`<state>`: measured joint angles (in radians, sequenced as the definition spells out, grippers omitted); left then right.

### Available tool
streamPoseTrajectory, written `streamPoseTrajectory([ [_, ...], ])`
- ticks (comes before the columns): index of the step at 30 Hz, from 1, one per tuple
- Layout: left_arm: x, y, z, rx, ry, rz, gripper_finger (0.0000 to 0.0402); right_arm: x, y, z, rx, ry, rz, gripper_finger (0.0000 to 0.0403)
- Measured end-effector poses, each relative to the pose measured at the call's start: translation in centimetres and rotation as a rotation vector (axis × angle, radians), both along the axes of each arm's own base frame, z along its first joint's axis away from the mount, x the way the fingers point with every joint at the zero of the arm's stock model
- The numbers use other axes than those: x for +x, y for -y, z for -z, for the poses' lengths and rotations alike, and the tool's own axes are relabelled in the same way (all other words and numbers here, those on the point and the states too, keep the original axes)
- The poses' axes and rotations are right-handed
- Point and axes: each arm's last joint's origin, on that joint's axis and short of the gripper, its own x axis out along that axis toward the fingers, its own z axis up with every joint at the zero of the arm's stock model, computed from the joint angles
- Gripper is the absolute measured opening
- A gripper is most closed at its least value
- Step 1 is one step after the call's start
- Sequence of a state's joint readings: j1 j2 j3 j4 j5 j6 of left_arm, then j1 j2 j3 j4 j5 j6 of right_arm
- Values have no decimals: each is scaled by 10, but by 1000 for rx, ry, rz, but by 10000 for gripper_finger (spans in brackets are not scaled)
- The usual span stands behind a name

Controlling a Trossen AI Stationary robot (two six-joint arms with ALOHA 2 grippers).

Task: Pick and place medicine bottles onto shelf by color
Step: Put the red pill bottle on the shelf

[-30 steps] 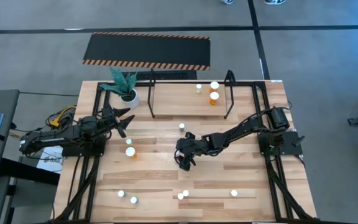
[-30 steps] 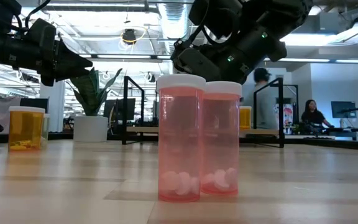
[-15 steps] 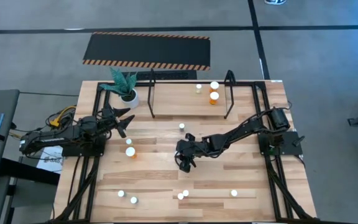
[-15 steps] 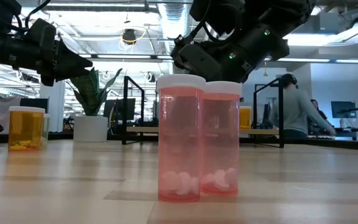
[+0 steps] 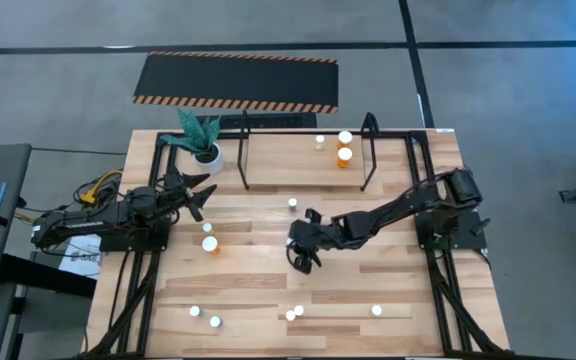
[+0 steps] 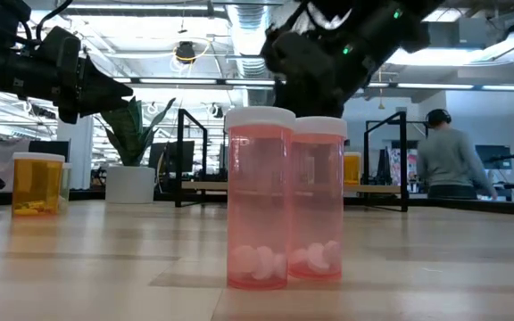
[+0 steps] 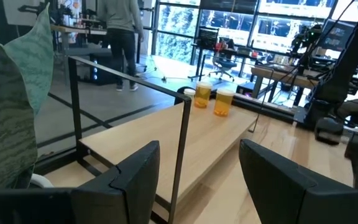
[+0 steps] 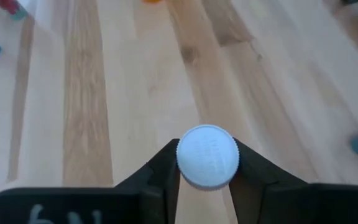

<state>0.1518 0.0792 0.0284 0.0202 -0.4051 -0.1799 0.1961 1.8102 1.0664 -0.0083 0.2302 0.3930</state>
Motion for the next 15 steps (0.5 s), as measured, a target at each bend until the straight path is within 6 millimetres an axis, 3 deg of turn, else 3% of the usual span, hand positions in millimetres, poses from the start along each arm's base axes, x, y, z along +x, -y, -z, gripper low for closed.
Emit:
streamPoseTrajectory([
  [8,0,0,0,0,0,-1,208,-14,17,-34,-126,22,31,120],
  [15,0,0,0,0,1,-1,208,-14,68,-47,-195,36,99,119],
])
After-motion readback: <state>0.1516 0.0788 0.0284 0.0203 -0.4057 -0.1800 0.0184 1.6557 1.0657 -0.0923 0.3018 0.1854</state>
